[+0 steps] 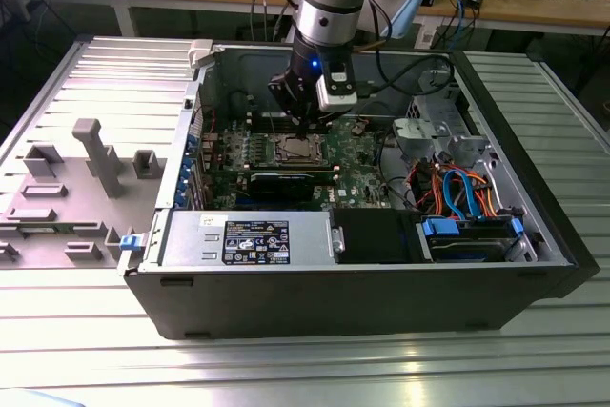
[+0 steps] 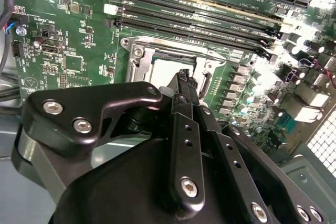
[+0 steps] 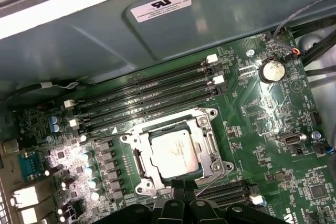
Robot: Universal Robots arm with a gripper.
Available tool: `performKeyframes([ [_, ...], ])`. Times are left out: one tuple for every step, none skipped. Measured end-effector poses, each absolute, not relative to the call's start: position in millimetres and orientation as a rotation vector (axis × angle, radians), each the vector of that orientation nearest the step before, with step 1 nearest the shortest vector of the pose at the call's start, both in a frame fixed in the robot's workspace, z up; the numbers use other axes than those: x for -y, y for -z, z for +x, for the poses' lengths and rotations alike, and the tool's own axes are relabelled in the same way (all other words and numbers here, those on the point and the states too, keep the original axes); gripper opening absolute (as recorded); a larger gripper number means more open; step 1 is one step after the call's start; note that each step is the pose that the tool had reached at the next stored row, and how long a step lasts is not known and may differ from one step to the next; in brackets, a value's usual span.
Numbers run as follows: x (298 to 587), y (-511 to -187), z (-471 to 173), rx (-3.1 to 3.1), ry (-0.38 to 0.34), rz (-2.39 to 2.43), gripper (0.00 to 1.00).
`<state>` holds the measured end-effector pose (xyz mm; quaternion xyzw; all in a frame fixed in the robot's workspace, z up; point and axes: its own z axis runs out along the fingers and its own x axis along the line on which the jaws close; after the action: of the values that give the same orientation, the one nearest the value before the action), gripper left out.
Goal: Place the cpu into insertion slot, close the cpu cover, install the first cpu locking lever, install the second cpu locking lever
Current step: 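Install the first cpu locking lever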
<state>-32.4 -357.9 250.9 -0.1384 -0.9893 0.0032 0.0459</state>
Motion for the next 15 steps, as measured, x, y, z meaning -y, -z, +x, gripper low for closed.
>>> performKeyframes([
  [358.0,-250.9,-32.4,3.021,-0.010,-0.417,0.11],
  [357.9,-250.9,-32.4,3.022,-0.011,-0.408,0.11],
  [357.9,-250.9,-32.4,3.023,-0.011,-0.402,0.11],
  [357.9,-250.9,-32.4,3.024,-0.011,-0.396,0.11],
  [357.9,-250.9,-32.4,3.025,-0.011,-0.391,0.11],
  [357.9,-250.9,-32.4,3.025,-0.011,-0.385,0.11],
  [357.9,-250.9,-32.4,3.026,-0.012,-0.380,0.11],
  [357.9,-250.9,-32.4,3.027,-0.012,-0.375,0.11],
  [357.9,-250.9,-32.4,3.028,-0.012,-0.368,0.11],
  [357.9,-250.9,-32.4,3.028,-0.013,-0.363,0.11],
  [357.9,-250.9,-32.4,3.029,-0.013,-0.354,0.11],
  [357.9,-250.9,-32.4,3.030,-0.013,-0.349,0.11],
  [357.9,-250.9,-32.4,3.031,-0.013,-0.344,0.11],
  [357.9,-250.9,-32.4,3.032,-0.014,-0.334,0.11],
  [357.9,-250.9,-32.4,3.033,-0.014,-0.323,0.11],
])
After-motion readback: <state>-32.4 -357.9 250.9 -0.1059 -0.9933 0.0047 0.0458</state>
